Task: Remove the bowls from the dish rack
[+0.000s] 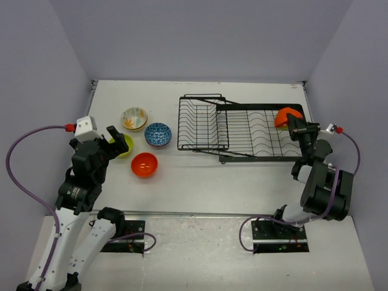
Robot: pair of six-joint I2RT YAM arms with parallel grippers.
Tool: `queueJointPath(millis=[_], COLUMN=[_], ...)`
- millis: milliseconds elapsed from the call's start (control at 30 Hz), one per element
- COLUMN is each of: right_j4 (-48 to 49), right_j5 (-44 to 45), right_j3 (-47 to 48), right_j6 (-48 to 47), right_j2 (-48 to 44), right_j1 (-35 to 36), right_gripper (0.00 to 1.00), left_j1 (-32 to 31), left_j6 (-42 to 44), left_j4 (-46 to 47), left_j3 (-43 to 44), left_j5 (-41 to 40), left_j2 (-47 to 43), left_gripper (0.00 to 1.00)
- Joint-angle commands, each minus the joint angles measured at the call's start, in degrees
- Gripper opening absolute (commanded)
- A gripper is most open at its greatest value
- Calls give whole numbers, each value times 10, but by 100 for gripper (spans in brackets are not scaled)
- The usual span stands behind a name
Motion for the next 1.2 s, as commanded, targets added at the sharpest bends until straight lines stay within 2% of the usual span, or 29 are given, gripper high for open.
queueJointPath(millis=[0, 100, 133, 167, 200, 233, 267, 333, 367, 400, 433, 467, 500, 533, 567, 600, 633, 700, 733, 767, 833, 1000, 1167], right_j4=[135, 19, -74, -126, -199, -277, -426, -579, -616, -657, -747, -791, -830, -890, -914, -937, -986, -1068, -1090, -1103, -1111, -1089, -1071], right_j5=[-47, -92, -104, -108, -99, -76, -34, -9, -10, -27, -19, -8, 44, 121, 157, 193, 226, 273, 282, 292, 314, 352, 378], right_j3=[10, 34, 41, 56, 69, 85, 106, 161, 178, 212, 232, 252, 284, 305, 312, 318, 325, 353, 366, 382, 390, 396, 405], right_j6=[-32, -101, -172, -225, -343, -406, -472, -608, -641, -692, -716, -746, -797, -848, -867, -887, -903, -927, -928, -922, -923, -937, -957], right_j2=[-77, -138, -192, -226, -260, -330, -358, -409, -416, -420, -418, -413, -406, -389, -377, -364, -328, -283, -259, -225, -205, -205, -210], right_j1=[5, 31, 60, 82, 110, 139, 213, 317, 342, 364, 418, 447, 482, 562, 601, 683, 723, 808, 828, 844, 893, 969, 996], right_gripper=[0, 0, 0, 0, 0, 0, 0, 0, 0, 0, 0, 0, 0, 0, 0, 0, 0, 0, 0, 0, 0, 0, 0], left_j1=[8, 8, 8, 8, 8, 8, 8, 8, 8, 7, 7, 7, 2, -27, -54, -94, -131, -227, -249, -285, -311, -331, -353], left_j6=[17, 15, 15, 15, 15, 13, 7, 4, 3, 2, 0, -4, -8, -18, -23, -26, -31, -33, -37, -39, -41, -51, -52], left_j4=[28, 28, 28, 26, 21, 19, 15, 10, 8, 4, 4, 4, 2, 3, 4, 2, 0, -19, -30, -48, -60, -72, -70], left_j3=[-4, 0, 2, 13, 22, 32, 45, 94, 115, 159, 179, 198, 227, 244, 251, 259, 267, 297, 309, 324, 326, 296, 265], left_j5=[3, 1, 3, 18, 26, 40, 75, 126, 191, 223, 304, 342, 366, 387, 373, 344, 272, 232, 192, 177, 166, 169, 204], left_j2=[0, -1, 0, 1, 5, 8, 10, 32, 45, 79, 100, 120, 163, 192, 204, 212, 222, 255, 270, 291, 311, 322, 329], left_gripper=[100, 100, 100, 100, 100, 100, 100, 100, 100, 100, 100, 100, 100, 100, 100, 100, 100, 100, 100, 100, 100, 100, 100])
